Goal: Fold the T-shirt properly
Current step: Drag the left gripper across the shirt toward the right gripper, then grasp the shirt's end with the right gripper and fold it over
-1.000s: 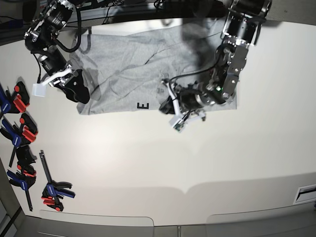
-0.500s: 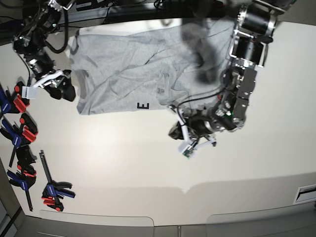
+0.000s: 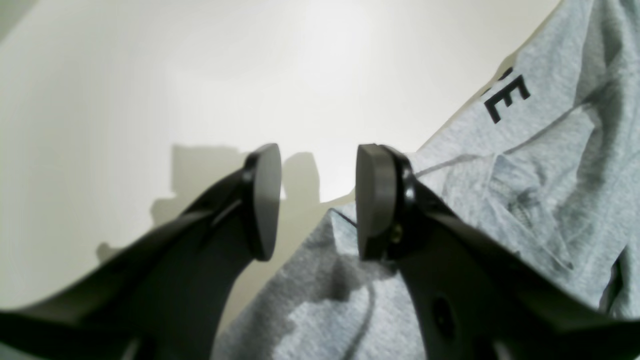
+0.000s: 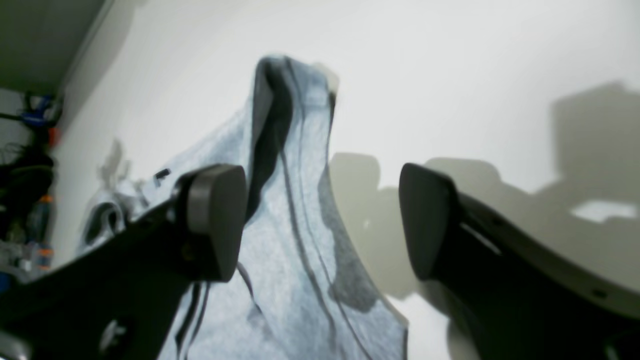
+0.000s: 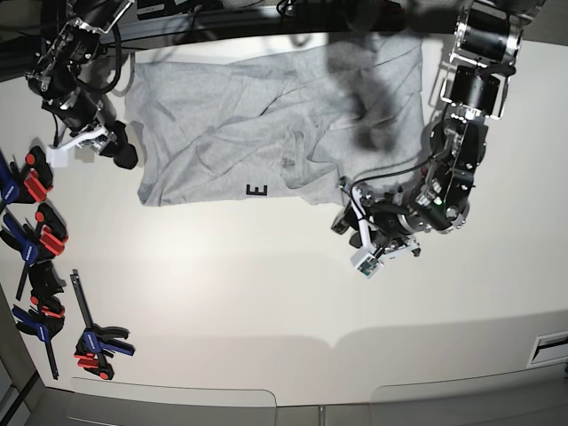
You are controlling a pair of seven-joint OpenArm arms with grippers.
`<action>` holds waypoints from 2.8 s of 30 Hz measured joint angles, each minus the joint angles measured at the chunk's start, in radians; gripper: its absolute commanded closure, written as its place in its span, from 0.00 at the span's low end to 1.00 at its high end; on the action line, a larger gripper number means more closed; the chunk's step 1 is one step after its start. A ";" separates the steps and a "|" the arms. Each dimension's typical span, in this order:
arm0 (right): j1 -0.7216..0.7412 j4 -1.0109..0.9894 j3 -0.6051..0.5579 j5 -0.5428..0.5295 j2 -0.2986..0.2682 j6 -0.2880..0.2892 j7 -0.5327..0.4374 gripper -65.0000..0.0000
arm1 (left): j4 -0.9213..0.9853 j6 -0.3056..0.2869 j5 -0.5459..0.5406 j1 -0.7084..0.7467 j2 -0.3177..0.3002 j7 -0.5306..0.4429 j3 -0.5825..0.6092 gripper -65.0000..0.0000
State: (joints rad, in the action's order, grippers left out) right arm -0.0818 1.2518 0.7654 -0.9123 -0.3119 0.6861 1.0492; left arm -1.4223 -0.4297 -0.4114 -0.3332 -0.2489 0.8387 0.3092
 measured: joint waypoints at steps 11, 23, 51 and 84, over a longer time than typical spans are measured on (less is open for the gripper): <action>0.013 -0.027 -0.225 0.047 -0.010 0.018 -0.032 0.31 | 0.000 0.000 0.001 0.000 0.002 0.000 0.000 0.65; 0.009 -0.031 -0.248 -0.068 -0.009 0.015 0.084 0.72 | -0.008 0.124 0.162 0.000 -0.001 -0.001 -0.006 0.67; 0.091 0.269 -0.260 -0.273 0.155 0.006 0.340 1.00 | -0.037 0.039 -0.221 0.544 -0.257 0.015 -0.603 1.00; 0.060 0.406 -1.072 0.419 0.459 0.006 -0.111 1.00 | -0.052 -0.077 -0.308 0.644 -0.069 -0.015 -0.610 1.00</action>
State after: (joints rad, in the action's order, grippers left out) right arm -0.0223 1.6573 -0.3061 -0.4931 0.1471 0.6922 0.9379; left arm -1.4746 -0.5068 -0.7193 0.3107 -0.3183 0.8234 -0.3004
